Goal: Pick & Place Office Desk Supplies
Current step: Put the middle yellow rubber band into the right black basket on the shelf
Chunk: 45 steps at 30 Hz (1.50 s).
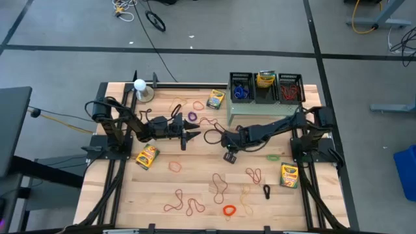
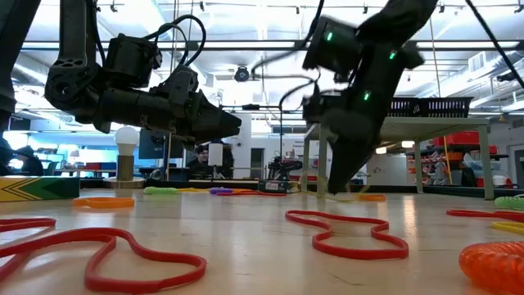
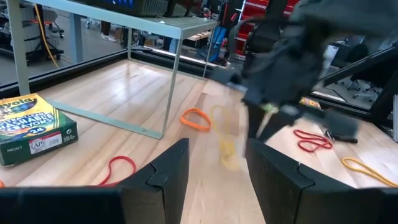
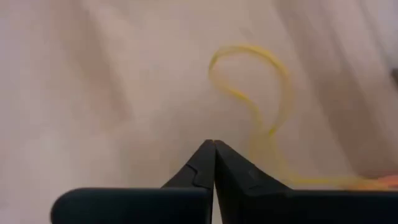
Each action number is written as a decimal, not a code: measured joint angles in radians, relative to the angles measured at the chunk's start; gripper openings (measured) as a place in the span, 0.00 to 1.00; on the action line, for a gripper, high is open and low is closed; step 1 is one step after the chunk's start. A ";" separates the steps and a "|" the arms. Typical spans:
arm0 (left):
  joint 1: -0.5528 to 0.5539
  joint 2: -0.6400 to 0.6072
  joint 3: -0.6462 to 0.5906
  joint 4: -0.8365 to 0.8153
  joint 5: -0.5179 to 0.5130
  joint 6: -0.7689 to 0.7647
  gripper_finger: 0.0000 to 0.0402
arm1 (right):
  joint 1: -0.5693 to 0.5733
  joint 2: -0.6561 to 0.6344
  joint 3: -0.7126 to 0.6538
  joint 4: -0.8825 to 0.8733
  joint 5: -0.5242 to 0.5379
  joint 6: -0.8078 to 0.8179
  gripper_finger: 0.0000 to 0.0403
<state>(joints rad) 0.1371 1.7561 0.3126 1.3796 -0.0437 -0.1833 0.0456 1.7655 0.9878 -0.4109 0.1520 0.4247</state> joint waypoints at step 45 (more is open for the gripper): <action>-0.001 0.000 0.000 -0.016 0.000 0.009 0.41 | -0.105 0.044 0.005 -0.116 -0.132 -0.484 0.06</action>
<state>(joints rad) 0.1364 1.7561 0.3130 1.3632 -0.0436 -0.1741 -0.0595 1.8095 0.9932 -0.5270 0.0203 -0.0597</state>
